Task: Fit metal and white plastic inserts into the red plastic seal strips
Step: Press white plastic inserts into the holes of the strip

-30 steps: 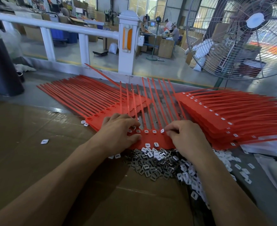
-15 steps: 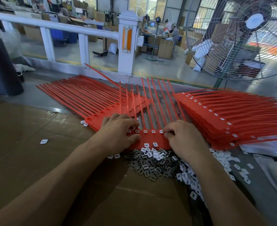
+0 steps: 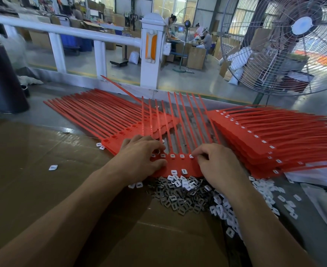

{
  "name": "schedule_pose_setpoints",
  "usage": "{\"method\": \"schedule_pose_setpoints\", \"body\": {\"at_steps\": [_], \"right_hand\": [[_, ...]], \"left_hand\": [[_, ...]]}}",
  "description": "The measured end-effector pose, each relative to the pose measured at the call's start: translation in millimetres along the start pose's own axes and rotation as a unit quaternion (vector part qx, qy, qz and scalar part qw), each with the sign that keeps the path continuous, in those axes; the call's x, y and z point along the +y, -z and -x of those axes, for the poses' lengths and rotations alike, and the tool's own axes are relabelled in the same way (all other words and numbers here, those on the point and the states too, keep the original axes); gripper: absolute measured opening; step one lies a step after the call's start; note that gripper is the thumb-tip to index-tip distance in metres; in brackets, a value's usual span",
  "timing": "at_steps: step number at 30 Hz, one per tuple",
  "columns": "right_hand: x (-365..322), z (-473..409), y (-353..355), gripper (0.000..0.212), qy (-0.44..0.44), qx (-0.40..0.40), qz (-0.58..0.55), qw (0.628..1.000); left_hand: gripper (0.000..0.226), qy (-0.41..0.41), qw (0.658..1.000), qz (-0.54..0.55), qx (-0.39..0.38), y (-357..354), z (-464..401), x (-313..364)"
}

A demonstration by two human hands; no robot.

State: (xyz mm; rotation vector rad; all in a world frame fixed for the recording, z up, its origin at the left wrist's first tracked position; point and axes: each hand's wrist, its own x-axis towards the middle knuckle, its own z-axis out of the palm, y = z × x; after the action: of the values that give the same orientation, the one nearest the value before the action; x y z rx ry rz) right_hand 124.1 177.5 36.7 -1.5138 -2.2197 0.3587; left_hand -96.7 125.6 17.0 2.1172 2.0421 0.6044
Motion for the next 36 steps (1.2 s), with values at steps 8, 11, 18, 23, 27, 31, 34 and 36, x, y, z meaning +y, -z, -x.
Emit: {"method": "schedule_pose_setpoints", "body": {"at_steps": [8, 11, 18, 23, 27, 31, 34, 36], "right_hand": [[-1.7, -0.8, 0.0, 0.026, 0.011, -0.01, 0.035, 0.999], [-3.4, -1.5, 0.1, 0.028, 0.006, -0.012, 0.035, 0.999], [-3.6, 0.2, -1.4, 0.024, -0.001, 0.003, 0.025, 1.0], [-6.5, -0.5, 0.0, 0.027, -0.002, -0.012, 0.038, 0.999], [-10.9, -1.2, 1.4, 0.03, -0.003, -0.023, 0.059, 0.998], [-11.6, -0.6, 3.7, 0.031, 0.006, -0.035, 0.076, 0.996], [-8.3, 0.2, 3.1, 0.033, 0.021, -0.053, 0.087, 0.995], [-5.1, 1.5, 1.9, 0.034, 0.031, -0.064, 0.106, 0.992]], "left_hand": [[0.053, 0.0, 1.0, -0.002, -0.001, 0.0, 0.2, 1.1], [0.053, -0.001, 1.0, -0.003, -0.004, 0.1, 0.7, 1.3], [0.053, -0.002, 1.0, -0.004, -0.008, 1.2, 0.8, 1.4], [0.053, -0.003, 1.0, -0.002, -0.007, 0.8, 0.6, 0.6], [0.054, -0.002, 1.0, -0.004, -0.006, -0.2, 0.5, 0.4], [0.054, 0.0, 1.0, -0.001, -0.007, 0.1, 1.4, 1.1], [0.053, 0.001, 1.0, 0.001, -0.005, 1.3, 2.2, 1.5], [0.053, 0.001, 1.0, 0.002, -0.006, 2.1, 2.3, 2.2]]}}
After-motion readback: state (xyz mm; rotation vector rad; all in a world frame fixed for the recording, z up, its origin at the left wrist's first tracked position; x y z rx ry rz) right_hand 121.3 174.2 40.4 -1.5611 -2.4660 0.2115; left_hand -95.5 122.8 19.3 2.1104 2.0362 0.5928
